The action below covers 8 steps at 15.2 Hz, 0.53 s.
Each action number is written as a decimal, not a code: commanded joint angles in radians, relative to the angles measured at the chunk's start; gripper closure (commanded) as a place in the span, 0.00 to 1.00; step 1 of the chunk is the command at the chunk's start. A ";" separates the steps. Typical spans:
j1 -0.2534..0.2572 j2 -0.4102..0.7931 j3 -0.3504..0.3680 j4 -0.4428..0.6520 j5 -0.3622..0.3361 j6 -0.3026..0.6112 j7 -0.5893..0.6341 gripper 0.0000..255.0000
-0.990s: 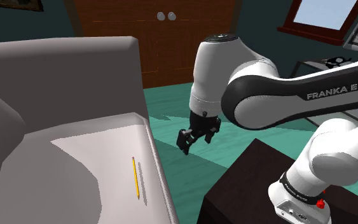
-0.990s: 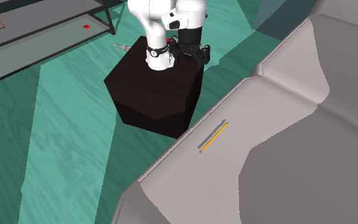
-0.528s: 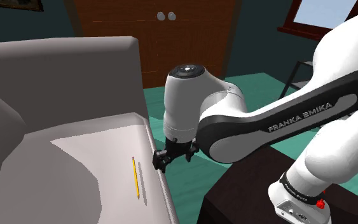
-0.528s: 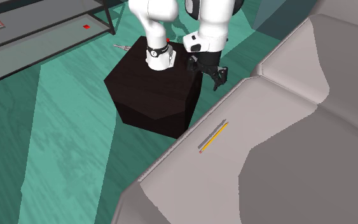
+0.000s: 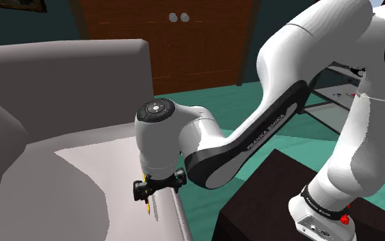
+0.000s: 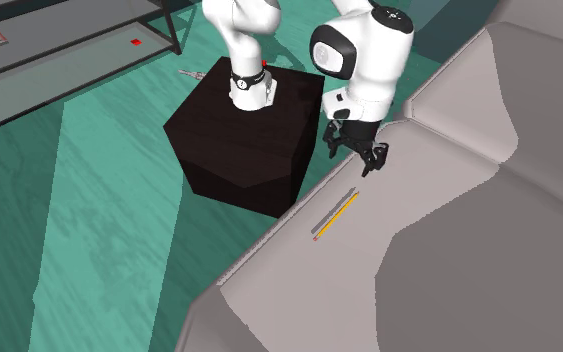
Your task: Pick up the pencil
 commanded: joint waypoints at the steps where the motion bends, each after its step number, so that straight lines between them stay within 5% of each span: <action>1: 0.090 0.111 -0.061 0.073 -0.123 -0.011 0.122 0.00; 3: 0.175 0.201 -0.122 0.155 -0.197 -0.031 0.197 0.00; 8: 0.210 0.246 -0.162 0.157 -0.242 0.000 0.231 0.00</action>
